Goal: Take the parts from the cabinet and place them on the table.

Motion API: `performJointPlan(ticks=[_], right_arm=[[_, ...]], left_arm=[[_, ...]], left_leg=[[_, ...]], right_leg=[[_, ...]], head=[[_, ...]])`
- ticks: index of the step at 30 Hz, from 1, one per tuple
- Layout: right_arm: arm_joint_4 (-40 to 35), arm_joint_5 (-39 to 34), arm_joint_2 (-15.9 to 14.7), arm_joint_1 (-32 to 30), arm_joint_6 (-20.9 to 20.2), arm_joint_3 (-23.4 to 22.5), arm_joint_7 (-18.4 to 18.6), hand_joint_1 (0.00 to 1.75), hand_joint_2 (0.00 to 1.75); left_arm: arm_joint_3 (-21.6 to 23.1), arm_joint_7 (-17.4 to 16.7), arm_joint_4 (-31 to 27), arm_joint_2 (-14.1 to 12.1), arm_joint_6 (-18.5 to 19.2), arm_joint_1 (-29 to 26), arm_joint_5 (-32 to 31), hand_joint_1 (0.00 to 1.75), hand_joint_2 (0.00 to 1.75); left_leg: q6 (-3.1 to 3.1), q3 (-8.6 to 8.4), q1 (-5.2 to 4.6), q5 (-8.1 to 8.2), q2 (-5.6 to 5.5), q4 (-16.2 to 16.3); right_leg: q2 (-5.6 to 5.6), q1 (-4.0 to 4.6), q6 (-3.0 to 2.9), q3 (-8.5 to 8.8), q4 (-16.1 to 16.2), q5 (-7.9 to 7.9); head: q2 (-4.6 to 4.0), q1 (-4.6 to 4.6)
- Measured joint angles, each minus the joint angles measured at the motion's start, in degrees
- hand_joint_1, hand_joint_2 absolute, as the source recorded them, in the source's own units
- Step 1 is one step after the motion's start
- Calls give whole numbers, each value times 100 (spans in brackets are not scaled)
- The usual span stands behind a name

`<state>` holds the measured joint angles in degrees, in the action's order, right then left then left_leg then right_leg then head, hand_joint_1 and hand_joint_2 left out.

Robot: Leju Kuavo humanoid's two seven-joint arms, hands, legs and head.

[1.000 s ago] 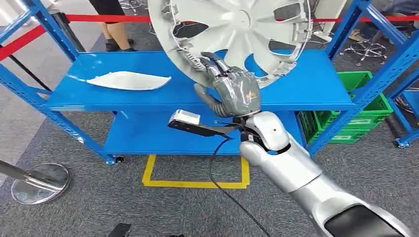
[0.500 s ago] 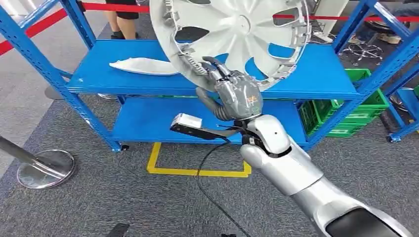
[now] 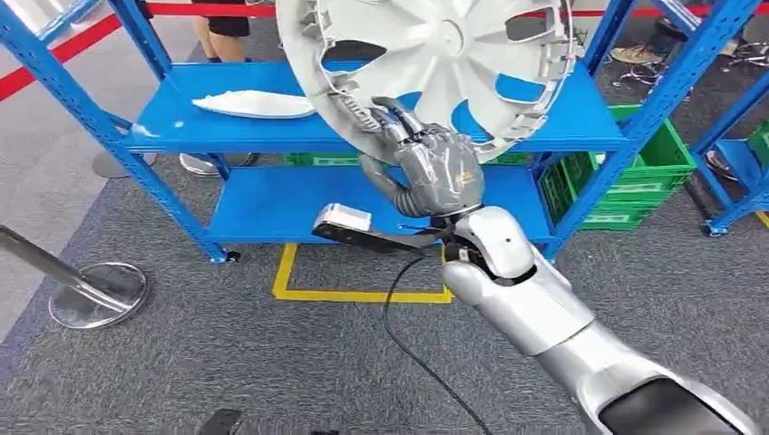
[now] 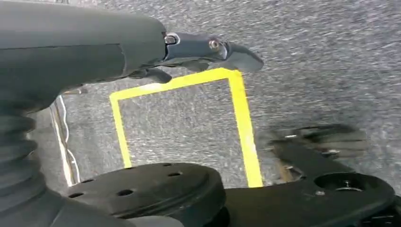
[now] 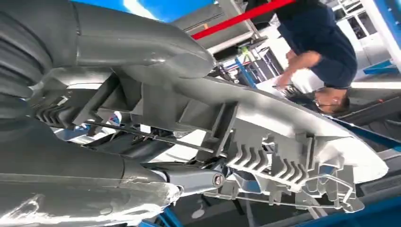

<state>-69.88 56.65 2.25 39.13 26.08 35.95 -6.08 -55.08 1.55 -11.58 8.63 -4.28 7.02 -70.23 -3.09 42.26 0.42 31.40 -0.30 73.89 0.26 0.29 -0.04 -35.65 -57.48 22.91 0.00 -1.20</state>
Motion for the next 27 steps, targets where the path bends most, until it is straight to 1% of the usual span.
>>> performJointPlan(ticks=[1, 2, 3, 4, 5, 6, 7, 8, 9, 10, 11, 12, 13, 14, 15, 16, 17, 18, 19, 20, 21, 23, 24, 25, 26, 27], right_arm=[[0, -2, 0, -3, -2, 0, -2, 175, 175], [0, -2, 0, -6, -2, 0, -2, 175, 175], [0, -4, 0, -7, 0, 0, 0, 175, 175], [-4, -4, 0, -4, 0, -2, 0, 175, 175], [-41, -7, -2, -2, 4, -6, 0, 175, 175], [-55, -11, -4, 2, 9, -11, 2, 175, 175], [-55, -9, -7, -5, 11, -13, -2, 175, 175], [-55, -2, -11, -27, 13, -9, -13, 175, 175], [-50, 0, -15, -65, 13, -9, -15, 175, 175], [-48, -4, -24, -98, 13, -9, -15, 175, 175], [-48, -11, -31, -111, 13, -9, -4, 175, 175], [-48, -13, -33, -111, 13, -9, 0, 175, 175], [-48, -11, -33, -110, 13, -9, -2, 175, 175], [-48, -7, -33, -111, 13, -9, -13, 175, 175], [-48, -4, -33, -111, 13, -9, -17, 175, 175], [-48, -4, -33, -111, 13, -9, -17, 175, 175], [-48, -7, -35, -111, 15, -9, -13, 175, 175], [-48, -24, -33, -110, 15, -9, -9, 175, 175], [-55, -96, -33, -105, 15, -9, -20, 175, 175], [-70, -199, -33, -96, 17, -13, -57, 175, 175], [-83, -344, -31, -81, 17, -22, -101, 175, 175], [-90, -492, -31, -99, 15, -44, -138, 175, 175], [-96, -544, -31, -113, 15, -81, -138, 175, 175], [-105, -559, -31, -121, 15, -105, -135, 175, 175], [-114, -562, -31, -119, 15, -118, -138, 175, 175], [-120, -562, -28, -114, 15, -127, -149, 175, 175]], left_arm=[[0, 4, 0, -2, -2, 1, -7, 0, 175], [0, 7, 0, -2, -7, 1, -11, 0, 175], [0, 9, 0, -2, -18, 0, -17, 0, 175], [0, 15, 0, -2, -26, 5, -20, 0, 175], [0, 24, 0, 7, -28, 15, -28, 0, 175], [0, 33, -4, 4, -31, 23, -37, 0, 175], [0, 37, -4, 2, -31, 25, -44, 0, 175], [0, 39, -4, 2, -31, 12, -44, 0, 175], [0, 37, -4, -4, -33, -11, -44, 0, 175], [0, 37, -4, -15, -33, -30, -44, 0, 175], [-2, 35, -4, -15, -35, -46, -44, 0, 175], [-2, 37, -4, -17, -39, -43, -44, 0, 175], [-2, 37, -4, -17, -39, -38, -44, 0, 175], [-2, 39, -4, -17, -39, -38, -44, 0, 175], [-2, 50, -4, -17, -35, -40, -44, 0, 175], [-2, 65, -4, -17, -16, -41, -44, 0, 175], [-2, 85, -4, -20, 2, -40, -55, 0, 175], [0, 109, -4, -17, 22, -37, -59, 0, 175], [0, 133, -4, -17, 50, -34, -61, 0, 175], [0, 153, -4, -11, 70, -30, -61, 0, 175], [2, 162, -4, -15, 85, -27, -61, 0, 175], [2, 175, -4, -13, 103, -26, -63, 0, 175], [2, 175, -4, -15, 111, -26, -65, 0, 175], [2, 177, -4, -17, 111, -23, -70, 0, 175], [2, 177, -4, -17, 111, -24, -72, 0, 175], [2, 177, -4, -17, 111, -22, -79, 0, 175]], left_leg=[[-14, -81, 14, -309, 0, 41], [-27, -206, 29, -621, 0, -42], [-43, -419, 47, -815, 1, -278], [-59, -722, 69, -743, 1, -660], [-63, -1184, 69, -412, -1, -1272], [60, -1387, 40, -149, -28, -1796], [100, -1320, 18, -238, -25, -1734], [148, -1287, -13, -269, -27, -1728], [214, -1264, -8, -327, -17, -1744], [269, -1251, 6, -371, 5, -1754], [313, -1221, 4, -409, 4, -1754], [339, -1181, -2, -447, 4, -1752], [352, -1137, -12, -488, 4, -1749], [357, -1098, -24, -522, 5, -1746], [357, -1065, -33, -551, 5, -1742], [354, -1039, -39, -575, 5, -1739], [349, -1017, -44, -597, 3, -1737], [338, -1005, -47, -614, -2, -1736], [321, -1004, -49, -630, -7, -1734], [293, -982, -61, -647, 4, -1730], [266, -945, -67, -662, 22, -1709], [201, -926, -39, -704, 42, -1726], [167, -925, -41, -723, 47, -1739], [143, -894, -39, -665, 39, -1710], [102, -830, -48, -510, 29, -1567], [75, -679, -37, -273, 28, -1229]], right_leg=[[-1, -3, 9, -109, -13, -77], [-1, -8, 27, -207, -25, -141], [0, -17, 56, -306, -41, -211], [9, -19, 92, -378, -61, -271], [15, 5, 132, -456, -84, -312], [5, 3, 162, -499, -109, -378], [1, -13, 179, -509, -49, -482], [-1, -39, 219, -519, -6, -549], [4, -48, 265, -526, 14, -592], [5, -68, 281, -590, -30, -495], [1, -65, 303, -657, -277, -242], [2, -67, 320, -802, -729, 37], [4, -65, 336, -974, -1260, 300], [4, -64, 346, -1103, -1698, 492], [4, -64, 343, -1113, -1876, 557], [5, -61, 330, -984, -1789, 513], [4, -53, 301, -718, -1444, 383], [4, -40, 262, -356, -922, 208], [4, -21, 207, 17, -380, 69], [-7, 6, 167, 169, -116, 200], [-6, 16, 167, 172, -71, 156], [36, 42, 131, 128, -87, 129], [48, 39, 91, 116, -64, 98], [48, -28, 81, 140, 6, 36], [65, -29, 50, 128, 31, 4], [71, -33, 22, 98, 31, -21]], head=[[-2, 4], [-2, 4], [-2, 0], [0, 4], [0, 18], [-2, 2], [-2, -2], [-2, 18], [-2, 4], [-2, 18], [-2, -43], [-2, -55], [-2, -52], [-2, -55], [0, -50], [0, -55], [-2, -53], [-2, -55], [-2, -52], [-2, -46], [-2, -50], [-2, -46], [-2, -48], [-2, -48], [-2, -35], [-2, -22]])
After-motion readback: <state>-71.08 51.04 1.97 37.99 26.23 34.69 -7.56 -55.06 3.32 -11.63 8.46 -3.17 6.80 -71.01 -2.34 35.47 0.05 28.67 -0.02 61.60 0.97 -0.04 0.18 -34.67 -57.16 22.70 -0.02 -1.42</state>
